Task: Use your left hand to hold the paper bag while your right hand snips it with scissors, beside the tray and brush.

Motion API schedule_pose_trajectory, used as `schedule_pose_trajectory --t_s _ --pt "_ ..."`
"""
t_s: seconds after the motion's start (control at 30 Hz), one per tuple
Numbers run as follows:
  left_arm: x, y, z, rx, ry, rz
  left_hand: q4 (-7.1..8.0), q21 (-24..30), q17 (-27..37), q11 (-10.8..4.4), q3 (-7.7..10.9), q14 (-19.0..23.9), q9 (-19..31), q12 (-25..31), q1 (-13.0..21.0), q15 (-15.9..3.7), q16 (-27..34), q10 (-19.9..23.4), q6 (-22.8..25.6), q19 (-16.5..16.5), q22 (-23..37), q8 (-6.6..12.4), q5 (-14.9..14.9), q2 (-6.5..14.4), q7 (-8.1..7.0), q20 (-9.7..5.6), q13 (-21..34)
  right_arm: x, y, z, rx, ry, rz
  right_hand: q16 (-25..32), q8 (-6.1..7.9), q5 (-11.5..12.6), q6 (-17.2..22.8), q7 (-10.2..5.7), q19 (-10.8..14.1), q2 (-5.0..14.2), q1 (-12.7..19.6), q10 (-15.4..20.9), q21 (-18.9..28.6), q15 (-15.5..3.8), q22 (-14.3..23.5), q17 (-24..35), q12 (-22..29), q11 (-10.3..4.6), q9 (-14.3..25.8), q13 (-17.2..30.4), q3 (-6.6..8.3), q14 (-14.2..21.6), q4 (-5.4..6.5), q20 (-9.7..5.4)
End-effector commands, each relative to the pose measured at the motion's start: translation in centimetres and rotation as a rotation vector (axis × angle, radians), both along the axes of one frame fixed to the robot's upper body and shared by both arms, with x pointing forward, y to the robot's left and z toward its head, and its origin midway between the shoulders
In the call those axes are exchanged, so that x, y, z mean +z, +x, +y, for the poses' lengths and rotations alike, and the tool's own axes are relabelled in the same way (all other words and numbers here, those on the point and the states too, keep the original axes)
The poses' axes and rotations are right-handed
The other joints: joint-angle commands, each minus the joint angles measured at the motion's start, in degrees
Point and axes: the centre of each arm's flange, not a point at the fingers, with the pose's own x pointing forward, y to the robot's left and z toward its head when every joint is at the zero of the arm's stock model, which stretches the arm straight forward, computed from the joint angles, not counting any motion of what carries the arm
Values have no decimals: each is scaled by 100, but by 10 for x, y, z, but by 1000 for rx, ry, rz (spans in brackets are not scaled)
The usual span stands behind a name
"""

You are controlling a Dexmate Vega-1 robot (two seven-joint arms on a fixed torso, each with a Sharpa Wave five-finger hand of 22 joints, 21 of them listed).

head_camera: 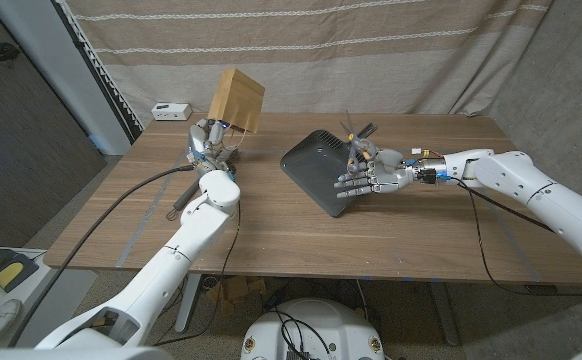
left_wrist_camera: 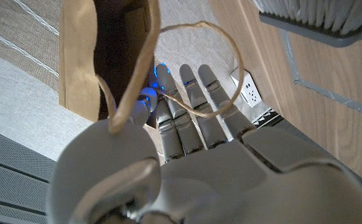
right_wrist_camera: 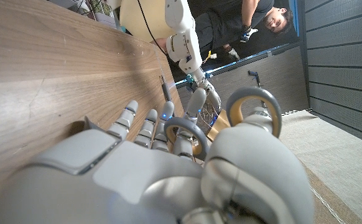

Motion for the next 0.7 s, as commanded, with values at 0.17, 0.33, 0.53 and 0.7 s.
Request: schedule_pose_trajectory --t_s 0.17,0.33,0.53,0.7 --pt "11 13 -4 -249 -147 -43 17 -109 -37 -282 67 -179 807 85 -19 -644 -27 141 274 -434 31 182 53 87 -289 -704 22 3 -3 -1 6 -12 -29 -41 -81 -16 -83 124 42 79 10 -18 -15 2 31 16 -38 52 -70 -21 -11 10 -51 -10" --pt "11 16 -10 -314 -204 -37 20 -97 -37 -277 67 -212 773 78 -18 -647 -13 131 290 -467 40 169 50 105 -295 -712 -30 4 -4 -1 7 -18 -40 -53 -114 -16 -73 115 46 82 11 -7 -26 17 31 11 -57 52 -130 -43 -9 -5 -53 -12" --pt "6 17 -20 -318 -201 -27 20 -79 -34 -279 65 -213 736 105 -18 -648 4 136 314 -481 46 158 47 114 -276 -713 -33 5 -5 -1 12 -27 -46 -60 -131 -17 -67 135 60 81 16 -18 -35 24 31 6 -90 64 -167 -70 -8 -5 -59 -9" --pt "4 18 -28 -343 -254 -23 14 -63 -32 -275 68 -205 724 111 -12 -650 15 144 318 -485 50 154 44 120 -264 -713 -63 6 -8 -1 29 -37 -58 -70 -154 -15 -86 158 75 87 24 -49 -43 60 31 0 -137 90 -199 -104 -4 -18 -64 -5"
